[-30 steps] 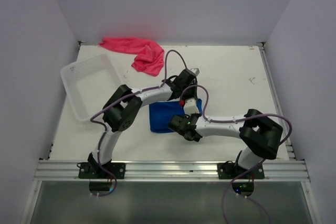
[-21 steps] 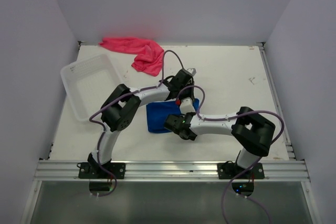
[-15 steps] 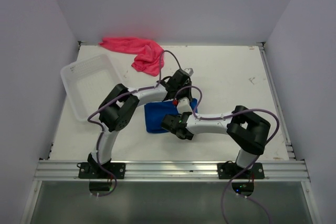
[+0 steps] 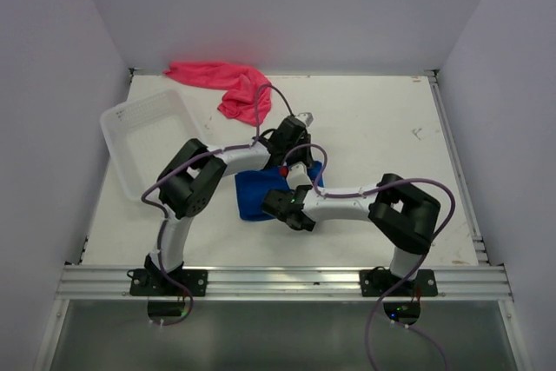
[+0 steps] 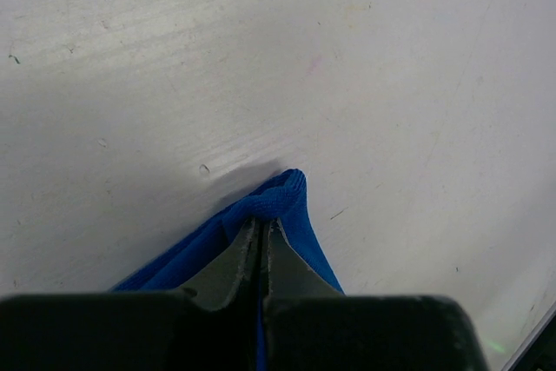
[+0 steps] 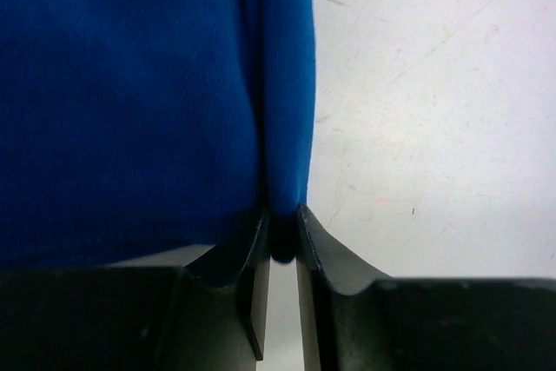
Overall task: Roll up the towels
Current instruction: Roll the towel
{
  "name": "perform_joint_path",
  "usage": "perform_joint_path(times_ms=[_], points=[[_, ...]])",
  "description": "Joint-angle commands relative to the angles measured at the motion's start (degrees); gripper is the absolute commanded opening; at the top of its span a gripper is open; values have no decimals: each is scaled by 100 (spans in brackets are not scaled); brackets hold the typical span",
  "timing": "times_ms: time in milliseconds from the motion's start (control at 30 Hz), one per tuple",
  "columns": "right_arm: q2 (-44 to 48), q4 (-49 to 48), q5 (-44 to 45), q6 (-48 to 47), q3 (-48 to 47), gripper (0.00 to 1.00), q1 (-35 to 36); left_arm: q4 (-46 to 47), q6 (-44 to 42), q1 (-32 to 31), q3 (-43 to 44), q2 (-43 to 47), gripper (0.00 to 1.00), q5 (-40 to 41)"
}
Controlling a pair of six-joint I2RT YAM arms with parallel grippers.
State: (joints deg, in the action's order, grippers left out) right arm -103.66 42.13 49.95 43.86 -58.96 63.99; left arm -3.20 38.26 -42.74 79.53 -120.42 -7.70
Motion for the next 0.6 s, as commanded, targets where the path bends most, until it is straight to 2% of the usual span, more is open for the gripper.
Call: perform_joint_path(times_ms=[0, 200, 433, 567], points=[[363, -20, -723, -334, 68, 23, 61, 162, -337, 38, -235, 203, 0, 753], [1066, 41, -697, -202, 156, 41, 61, 223, -337, 29, -411, 247, 0, 744], [2454, -441, -882, 26, 823, 43, 0, 417, -328, 38, -570, 317, 0, 744], [3271, -1039, -1285, 185, 1412, 37, -272, 452, -311, 29, -666, 431, 0, 744]])
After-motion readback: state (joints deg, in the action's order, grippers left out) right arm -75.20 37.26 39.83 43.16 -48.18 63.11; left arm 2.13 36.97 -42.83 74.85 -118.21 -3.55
